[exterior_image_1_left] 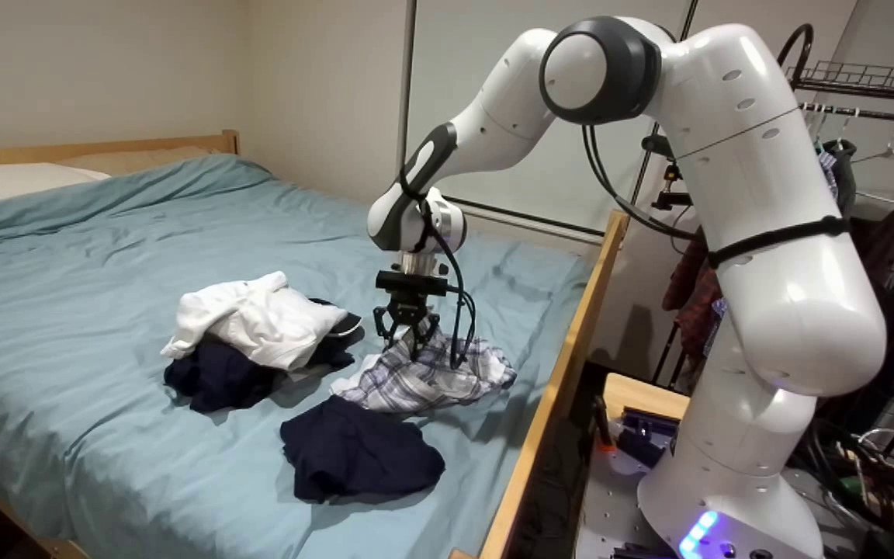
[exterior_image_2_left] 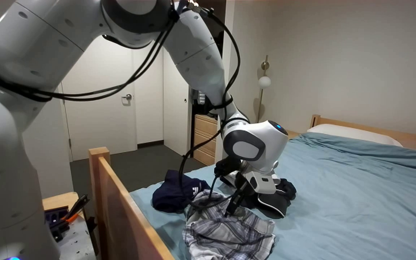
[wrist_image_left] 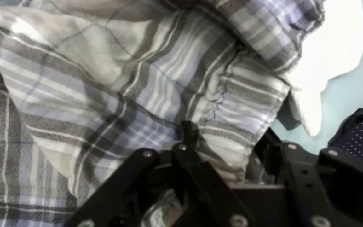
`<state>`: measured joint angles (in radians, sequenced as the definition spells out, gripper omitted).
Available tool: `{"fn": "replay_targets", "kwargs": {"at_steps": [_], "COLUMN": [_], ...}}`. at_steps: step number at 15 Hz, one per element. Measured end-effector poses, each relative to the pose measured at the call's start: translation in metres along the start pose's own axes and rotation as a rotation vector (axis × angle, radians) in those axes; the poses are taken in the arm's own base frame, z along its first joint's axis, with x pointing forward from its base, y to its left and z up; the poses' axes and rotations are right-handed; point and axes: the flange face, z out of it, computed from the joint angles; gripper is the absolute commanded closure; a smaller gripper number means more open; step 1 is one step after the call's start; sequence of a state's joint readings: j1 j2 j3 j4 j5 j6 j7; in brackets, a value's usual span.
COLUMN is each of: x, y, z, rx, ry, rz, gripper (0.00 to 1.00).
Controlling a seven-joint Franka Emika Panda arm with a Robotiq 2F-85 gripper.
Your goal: Move the pajama pants slightly to the right, unfold them, then put them back
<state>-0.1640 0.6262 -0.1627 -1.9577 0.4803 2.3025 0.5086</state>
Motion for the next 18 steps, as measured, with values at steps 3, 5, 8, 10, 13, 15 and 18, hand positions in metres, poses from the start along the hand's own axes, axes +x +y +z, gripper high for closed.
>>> {"fn": "replay_targets", "kwargs": {"at_steps": [3,5,8,10,13,15,18], "x": [0.001,0.001,0.002,0.009,0.022,0.026,0.026], "y": [-0.001,-0.002,-0.002,0.008,0.032,0.051,0.083], "z": [-0.003,-0.006,-0.016,-0.042,-0.114,-0.165,-0.242], "rx": [-0.011,-0.029,-0.082,-0.108,-0.06,0.005,0.104], "ry": [0.0,-0.001,-0.016,0.012,0.097,0.149,0.225], "rz": [0.014,0.011,-0.022,-0.007,0.091,0.18,0.316], "gripper": [0.97,1.0,0.97,0.97,0.97,0.97,0.97]}}
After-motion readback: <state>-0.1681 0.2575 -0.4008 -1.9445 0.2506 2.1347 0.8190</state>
